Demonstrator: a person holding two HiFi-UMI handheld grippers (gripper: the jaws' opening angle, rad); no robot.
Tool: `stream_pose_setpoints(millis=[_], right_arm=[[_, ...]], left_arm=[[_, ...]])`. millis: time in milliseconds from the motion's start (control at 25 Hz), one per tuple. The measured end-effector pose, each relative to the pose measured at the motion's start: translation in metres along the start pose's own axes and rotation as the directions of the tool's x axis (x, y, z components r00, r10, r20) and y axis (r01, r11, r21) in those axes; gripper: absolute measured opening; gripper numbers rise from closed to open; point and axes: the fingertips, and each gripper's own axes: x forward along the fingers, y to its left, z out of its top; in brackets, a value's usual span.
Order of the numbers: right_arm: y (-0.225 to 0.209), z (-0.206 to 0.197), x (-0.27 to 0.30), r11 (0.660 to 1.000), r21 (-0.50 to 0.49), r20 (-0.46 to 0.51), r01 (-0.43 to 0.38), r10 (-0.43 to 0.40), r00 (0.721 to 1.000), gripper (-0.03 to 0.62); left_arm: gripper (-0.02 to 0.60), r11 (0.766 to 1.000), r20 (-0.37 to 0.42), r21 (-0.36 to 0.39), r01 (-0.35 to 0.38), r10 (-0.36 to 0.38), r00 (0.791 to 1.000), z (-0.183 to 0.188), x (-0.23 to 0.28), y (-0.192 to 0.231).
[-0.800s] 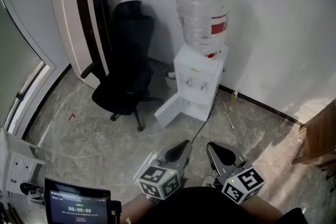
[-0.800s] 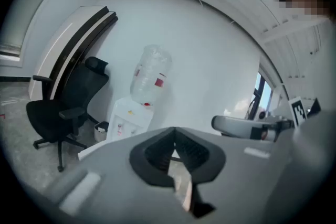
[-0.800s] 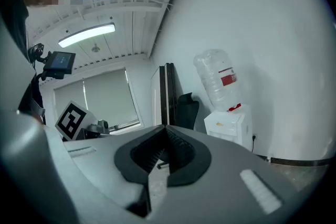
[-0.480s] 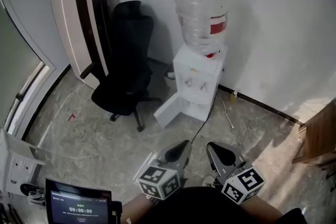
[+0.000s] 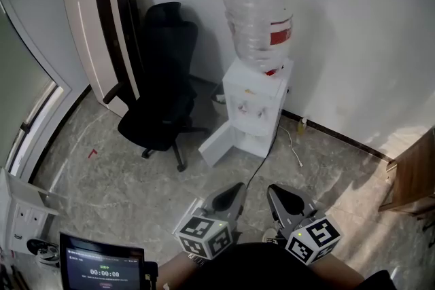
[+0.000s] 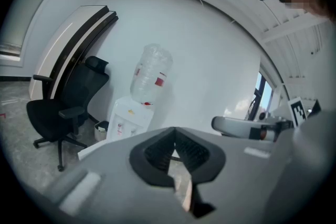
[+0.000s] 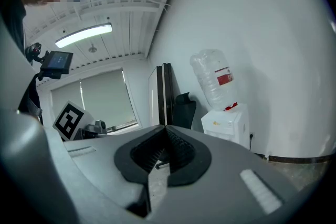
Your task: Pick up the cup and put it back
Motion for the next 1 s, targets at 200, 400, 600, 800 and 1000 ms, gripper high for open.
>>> stream_pose_setpoints(millis=[200, 400, 600, 800, 1000], right_arm=[[-0.008, 0.000, -0.005, 1.000, 0.013, -0.006, 0.004, -0.004, 1.000, 0.008], [-0.042, -0.005, -0.016, 0.999, 0.046, -0.014, 0.012, -0.012, 1.000, 0.008], [-0.071, -0.011, -0.033, 0.998, 0.059, -0.034, 0.000, 0.002, 0.999, 0.009], [-0.103, -0.016, -0.042, 0.997, 0.070, -0.060, -0.014, 0.018, 0.998, 0.018], [-0.126, -0.019, -0.033, 0.997, 0.083, -0.097, -0.008, 0.016, 0.995, 0.028]], left_arm=[[0.003, 1.000, -0.006, -0.012, -0.012, 0.011, 1.000, -0.003, 0.005, -0.003], [0.003, 0.999, -0.024, -0.035, -0.041, 0.040, 0.999, -0.021, 0.026, -0.012], [0.003, 0.997, -0.047, -0.044, -0.065, 0.063, 0.997, -0.040, 0.046, -0.033], [0.003, 0.993, -0.060, -0.066, -0.093, 0.089, 0.994, -0.057, 0.069, -0.046], [0.003, 0.986, -0.055, -0.098, -0.137, 0.132, 0.990, -0.056, 0.076, -0.036]])
